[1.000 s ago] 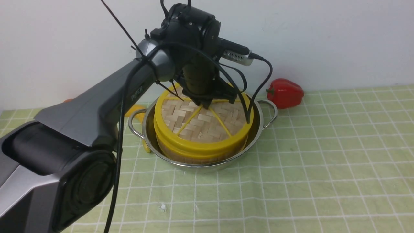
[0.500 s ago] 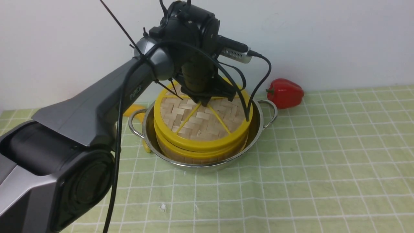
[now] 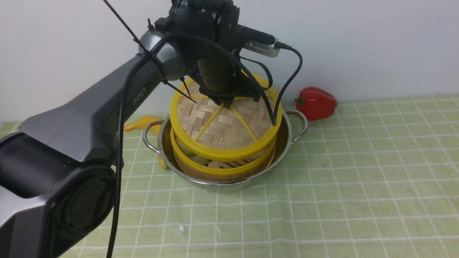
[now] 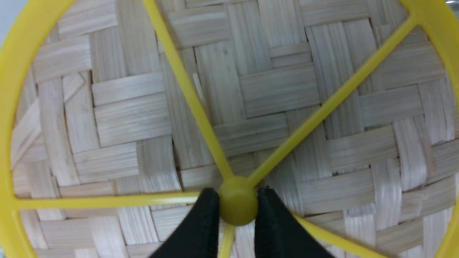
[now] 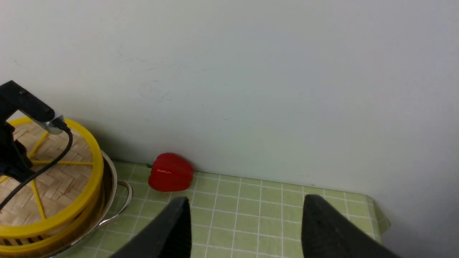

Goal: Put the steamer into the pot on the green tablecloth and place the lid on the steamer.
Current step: 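Place the yellow bamboo steamer lid onto the steamer in the pot with the left gripper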

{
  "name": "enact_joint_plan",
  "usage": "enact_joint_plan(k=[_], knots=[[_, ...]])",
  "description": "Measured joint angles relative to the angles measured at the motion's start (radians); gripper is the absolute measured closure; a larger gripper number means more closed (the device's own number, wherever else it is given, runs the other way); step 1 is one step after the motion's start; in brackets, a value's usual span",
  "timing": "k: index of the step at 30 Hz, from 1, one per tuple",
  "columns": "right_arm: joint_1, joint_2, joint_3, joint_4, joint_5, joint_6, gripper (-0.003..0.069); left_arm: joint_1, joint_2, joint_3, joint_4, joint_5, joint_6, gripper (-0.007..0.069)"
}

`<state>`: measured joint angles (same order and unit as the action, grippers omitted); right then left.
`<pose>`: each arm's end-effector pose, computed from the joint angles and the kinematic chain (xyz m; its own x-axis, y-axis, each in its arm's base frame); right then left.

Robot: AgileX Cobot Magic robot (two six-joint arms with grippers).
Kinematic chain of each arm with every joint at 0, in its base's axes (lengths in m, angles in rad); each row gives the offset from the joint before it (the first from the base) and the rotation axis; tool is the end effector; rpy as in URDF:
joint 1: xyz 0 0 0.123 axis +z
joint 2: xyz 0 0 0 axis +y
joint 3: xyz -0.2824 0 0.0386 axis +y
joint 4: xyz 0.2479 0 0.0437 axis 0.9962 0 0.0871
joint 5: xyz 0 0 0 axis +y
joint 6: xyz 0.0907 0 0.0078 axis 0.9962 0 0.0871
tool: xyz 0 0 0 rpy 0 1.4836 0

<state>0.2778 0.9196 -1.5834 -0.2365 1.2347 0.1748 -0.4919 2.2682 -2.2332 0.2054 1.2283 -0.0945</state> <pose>0.1082 0.0099 0.5175 -0.4451 -0.0302 -0.8950 -0.0360 0.9992 -0.0159 0.4446 -0.2184 0.2674 -0.8209 0.4124 -0.3950 0.3772 0.9109 0.1672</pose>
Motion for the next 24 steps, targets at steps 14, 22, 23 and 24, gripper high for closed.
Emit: enact_joint_plan(k=[14,22,23,24], knots=[[0.0,0.035,0.001,-0.001,0.0,0.0,0.0239,0.0,-0.003,0.056,0.011,0.001,0.0,0.0508],[0.0,0.036,0.001,0.0,0.0,0.0,0.0239,0.0,-0.003,0.056,0.011,0.001,0.0,0.0508],[0.0,0.036,0.001,0.0,0.0,0.0,0.0239,0.0,-0.003,0.056,0.011,0.001,0.0,0.0508],[0.0,0.036,0.001,0.0,0.0,0.0,0.0239,0.0,-0.003,0.056,0.012,0.001,0.0,0.0508]])
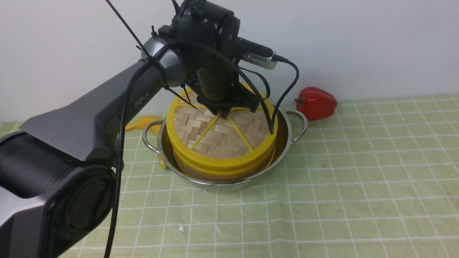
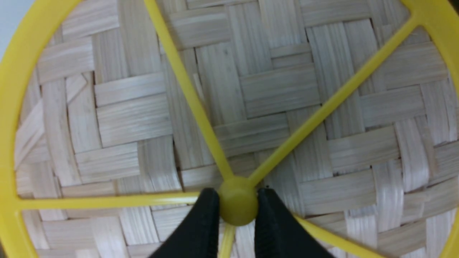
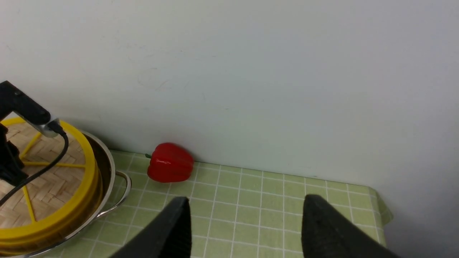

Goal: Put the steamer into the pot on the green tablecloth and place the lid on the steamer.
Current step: 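Place the yellow bamboo steamer lid onto the steamer in the pot with the left gripper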

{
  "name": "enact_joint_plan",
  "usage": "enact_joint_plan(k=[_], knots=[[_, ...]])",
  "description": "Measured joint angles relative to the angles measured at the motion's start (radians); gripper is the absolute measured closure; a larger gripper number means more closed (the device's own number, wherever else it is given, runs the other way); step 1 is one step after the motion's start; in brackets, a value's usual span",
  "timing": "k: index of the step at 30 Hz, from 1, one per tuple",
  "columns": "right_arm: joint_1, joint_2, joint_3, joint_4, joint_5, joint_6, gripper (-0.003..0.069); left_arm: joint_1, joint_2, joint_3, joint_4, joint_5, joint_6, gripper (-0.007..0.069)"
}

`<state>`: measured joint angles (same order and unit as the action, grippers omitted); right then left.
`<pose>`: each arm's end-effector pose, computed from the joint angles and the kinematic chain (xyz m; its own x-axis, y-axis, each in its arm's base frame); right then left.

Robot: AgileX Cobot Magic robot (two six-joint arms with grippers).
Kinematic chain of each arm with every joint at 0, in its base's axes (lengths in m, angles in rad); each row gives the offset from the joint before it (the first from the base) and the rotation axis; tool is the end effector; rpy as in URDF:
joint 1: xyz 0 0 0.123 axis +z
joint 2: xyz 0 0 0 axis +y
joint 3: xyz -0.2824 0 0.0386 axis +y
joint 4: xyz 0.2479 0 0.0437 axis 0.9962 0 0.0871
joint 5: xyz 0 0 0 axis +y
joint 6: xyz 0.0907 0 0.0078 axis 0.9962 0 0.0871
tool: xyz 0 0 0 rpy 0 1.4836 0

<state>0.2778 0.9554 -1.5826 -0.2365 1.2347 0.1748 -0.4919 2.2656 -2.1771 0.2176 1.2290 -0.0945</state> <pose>0.1218 0.0138 0.5132 -0.4763 -0.0391 -0.8784 -0.0367 0.9990 -0.0246 0.4420 -0.2158 0.2530 -0.8366 0.4255 -0.3450 0.3842 0.9047 0.1842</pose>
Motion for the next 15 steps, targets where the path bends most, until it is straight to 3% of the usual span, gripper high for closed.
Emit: enact_joint_plan(k=[15], knots=[[0.0,0.0,0.0,0.0,0.0,0.0,0.0239,0.0,0.028,0.0,0.013,-0.002,0.0,0.0508]])
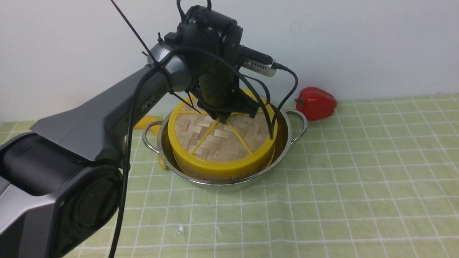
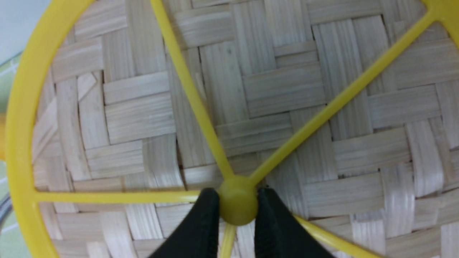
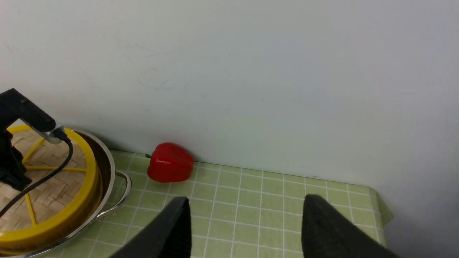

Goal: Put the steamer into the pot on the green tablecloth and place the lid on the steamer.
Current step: 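Place the yellow bamboo steamer lid onto the steamer in the pot with the left gripper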

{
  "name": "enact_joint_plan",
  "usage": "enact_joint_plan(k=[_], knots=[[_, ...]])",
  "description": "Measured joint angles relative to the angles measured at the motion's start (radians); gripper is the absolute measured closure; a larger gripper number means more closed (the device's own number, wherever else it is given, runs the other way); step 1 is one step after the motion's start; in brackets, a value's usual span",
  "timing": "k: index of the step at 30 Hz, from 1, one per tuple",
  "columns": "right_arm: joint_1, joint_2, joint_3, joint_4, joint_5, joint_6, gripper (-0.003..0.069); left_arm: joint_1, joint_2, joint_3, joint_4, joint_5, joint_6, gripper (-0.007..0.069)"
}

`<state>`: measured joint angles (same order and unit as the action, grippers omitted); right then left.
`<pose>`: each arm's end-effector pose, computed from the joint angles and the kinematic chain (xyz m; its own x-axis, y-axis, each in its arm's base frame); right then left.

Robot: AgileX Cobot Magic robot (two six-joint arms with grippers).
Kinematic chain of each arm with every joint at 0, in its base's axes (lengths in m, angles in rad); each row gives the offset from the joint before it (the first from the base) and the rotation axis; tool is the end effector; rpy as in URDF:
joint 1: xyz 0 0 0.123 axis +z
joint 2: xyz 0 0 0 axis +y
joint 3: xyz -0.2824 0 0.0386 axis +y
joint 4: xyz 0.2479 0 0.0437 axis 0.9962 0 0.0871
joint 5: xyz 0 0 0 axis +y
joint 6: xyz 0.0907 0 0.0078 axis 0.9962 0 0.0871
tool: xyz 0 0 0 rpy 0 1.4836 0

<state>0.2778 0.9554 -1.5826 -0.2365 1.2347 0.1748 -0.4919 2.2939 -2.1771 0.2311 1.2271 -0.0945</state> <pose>0.1218 0.0138 0.5132 -0.4763 -0.0391 -0.8784 -0.0367 0.9990 -0.0246 0.4457 -0.2166 0.2394 -0.8420 0.4341 -0.3203 0.3880 0.8998 0.1996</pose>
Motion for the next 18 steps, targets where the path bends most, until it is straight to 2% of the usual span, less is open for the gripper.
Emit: enact_joint_plan(k=[12,18], knots=[[0.0,0.0,0.0,0.0,0.0,0.0,0.0239,0.0,0.001,-0.001,0.004,0.0,0.001,0.0507],[0.0,0.0,0.0,0.0,0.0,-0.001,0.0239,0.0,0.001,-0.001,0.009,0.0,0.003,0.0472]])
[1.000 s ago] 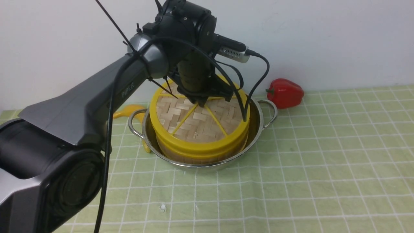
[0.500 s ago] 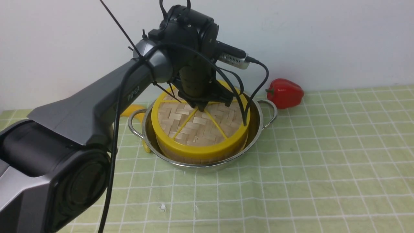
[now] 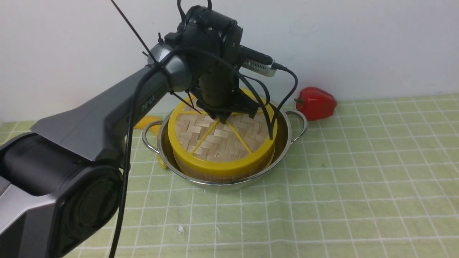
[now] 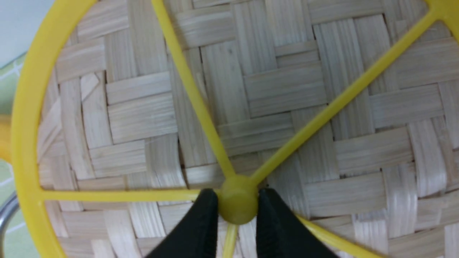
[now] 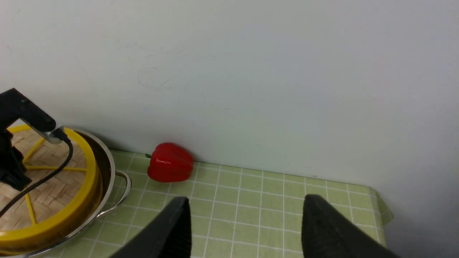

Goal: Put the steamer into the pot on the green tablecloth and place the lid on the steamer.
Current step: 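Place the yellow bamboo steamer lid onto the steamer in the pot with the left gripper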

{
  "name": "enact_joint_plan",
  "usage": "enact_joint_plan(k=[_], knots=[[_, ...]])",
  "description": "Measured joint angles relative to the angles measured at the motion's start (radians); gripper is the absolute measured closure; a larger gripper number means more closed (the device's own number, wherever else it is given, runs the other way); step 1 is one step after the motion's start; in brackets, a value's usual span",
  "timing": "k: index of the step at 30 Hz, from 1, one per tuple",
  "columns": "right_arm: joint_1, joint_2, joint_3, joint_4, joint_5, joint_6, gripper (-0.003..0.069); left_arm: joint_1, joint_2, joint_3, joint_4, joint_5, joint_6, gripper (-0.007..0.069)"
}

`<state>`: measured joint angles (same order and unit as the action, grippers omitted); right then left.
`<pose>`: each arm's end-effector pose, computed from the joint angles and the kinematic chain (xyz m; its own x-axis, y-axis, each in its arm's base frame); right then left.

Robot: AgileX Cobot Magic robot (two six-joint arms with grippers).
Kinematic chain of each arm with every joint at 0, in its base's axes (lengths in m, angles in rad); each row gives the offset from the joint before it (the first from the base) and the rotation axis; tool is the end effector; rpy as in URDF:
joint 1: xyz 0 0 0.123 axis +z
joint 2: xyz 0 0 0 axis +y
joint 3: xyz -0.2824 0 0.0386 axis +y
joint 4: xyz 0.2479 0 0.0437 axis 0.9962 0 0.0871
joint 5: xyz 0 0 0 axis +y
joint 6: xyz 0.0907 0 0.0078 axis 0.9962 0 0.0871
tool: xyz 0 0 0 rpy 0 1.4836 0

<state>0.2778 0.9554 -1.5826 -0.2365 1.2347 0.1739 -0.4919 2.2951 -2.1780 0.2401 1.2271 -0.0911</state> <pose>0.1218 0.0138 0.5132 -0.4763 -0.0400 -0.8784 -0.0371 0.9990 -0.0254 0.4463 -0.2160 0.2392 -0.8393 0.4400 -0.3194 0.3903 0.8965 0.2095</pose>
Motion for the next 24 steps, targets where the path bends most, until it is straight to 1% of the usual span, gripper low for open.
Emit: enact_joint_plan(k=[1,4,8,24], knots=[[0.0,0.0,0.0,0.001,0.0,0.0,0.0239,0.0,0.0,0.0,0.004,0.0,0.0,0.0449],[0.0,0.0,0.0,0.003,0.0,0.0,0.0239,0.0,0.0,0.0,0.009,0.0,0.0,0.0417],[0.0,0.0,0.0,0.004,0.0,0.0,0.0239,0.0,0.0,0.0,0.012,0.0,0.0,0.0394],[0.0,0.0,0.0,0.004,0.0,0.0,0.0239,0.0,0.0,0.0,0.018,-0.028,0.0,0.0392]])
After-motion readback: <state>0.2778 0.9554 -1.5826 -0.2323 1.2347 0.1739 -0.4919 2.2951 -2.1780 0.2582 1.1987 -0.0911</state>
